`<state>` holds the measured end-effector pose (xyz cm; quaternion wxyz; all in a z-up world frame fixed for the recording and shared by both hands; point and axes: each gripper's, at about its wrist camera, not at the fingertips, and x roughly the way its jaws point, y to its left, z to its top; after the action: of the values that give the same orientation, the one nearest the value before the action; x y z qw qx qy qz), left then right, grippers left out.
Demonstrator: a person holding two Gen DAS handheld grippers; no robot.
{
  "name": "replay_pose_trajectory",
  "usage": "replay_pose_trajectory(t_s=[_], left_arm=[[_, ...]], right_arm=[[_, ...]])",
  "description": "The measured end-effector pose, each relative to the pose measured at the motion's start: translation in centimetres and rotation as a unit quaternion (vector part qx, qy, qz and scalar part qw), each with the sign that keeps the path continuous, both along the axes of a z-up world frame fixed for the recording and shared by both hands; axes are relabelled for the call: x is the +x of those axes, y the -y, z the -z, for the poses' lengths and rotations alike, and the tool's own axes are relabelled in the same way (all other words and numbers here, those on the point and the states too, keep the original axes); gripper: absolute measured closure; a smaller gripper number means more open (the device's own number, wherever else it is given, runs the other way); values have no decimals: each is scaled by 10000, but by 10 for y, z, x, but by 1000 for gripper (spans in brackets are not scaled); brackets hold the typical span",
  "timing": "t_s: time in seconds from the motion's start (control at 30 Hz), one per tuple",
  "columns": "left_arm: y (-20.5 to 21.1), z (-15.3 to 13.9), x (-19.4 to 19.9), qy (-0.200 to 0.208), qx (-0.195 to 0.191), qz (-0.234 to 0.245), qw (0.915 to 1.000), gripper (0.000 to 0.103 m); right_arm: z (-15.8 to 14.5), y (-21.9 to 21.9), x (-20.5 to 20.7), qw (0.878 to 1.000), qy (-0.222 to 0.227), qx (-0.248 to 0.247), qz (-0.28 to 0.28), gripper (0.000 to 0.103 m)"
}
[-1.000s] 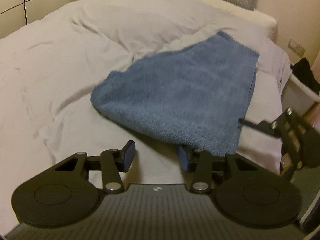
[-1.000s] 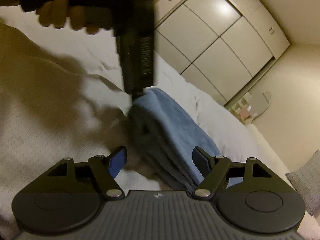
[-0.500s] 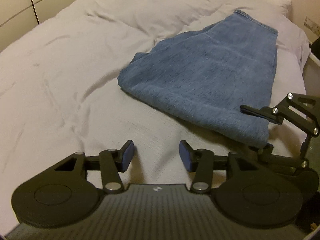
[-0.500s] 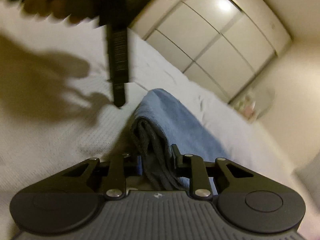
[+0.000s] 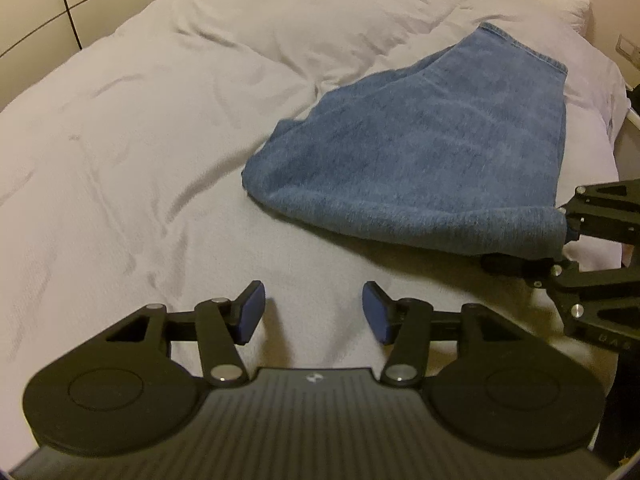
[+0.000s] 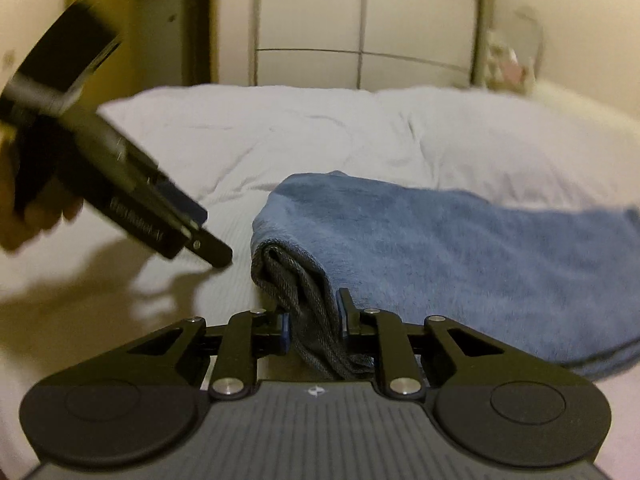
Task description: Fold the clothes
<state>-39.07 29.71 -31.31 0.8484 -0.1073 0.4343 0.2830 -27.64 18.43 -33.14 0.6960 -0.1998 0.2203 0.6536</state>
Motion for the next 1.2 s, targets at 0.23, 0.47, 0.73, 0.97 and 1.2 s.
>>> replay_pose_trajectory(t_s=[0.23, 0.47, 0.73, 0.97, 1.2], left_arm=[[1, -7, 5, -13, 108, -30, 9999, 53], [1, -6, 5, -72, 127, -90, 9999, 53], [5, -8, -10, -111, 127, -189, 9997, 53], [13, -13, -25, -57, 160, -275, 9995, 53], [13, -33, -1, 146, 347, -93, 9992, 53]], right_arm=[[-6, 13, 5, 9990, -429, 9, 118, 84], [-5, 13, 12, 9982, -593, 35, 116, 84], [-2, 12, 12, 9977, -659, 6, 160, 84], [-6, 18, 10, 9974, -672, 92, 243, 85], [-40, 28, 47, 9900, -1134, 645, 538, 86]])
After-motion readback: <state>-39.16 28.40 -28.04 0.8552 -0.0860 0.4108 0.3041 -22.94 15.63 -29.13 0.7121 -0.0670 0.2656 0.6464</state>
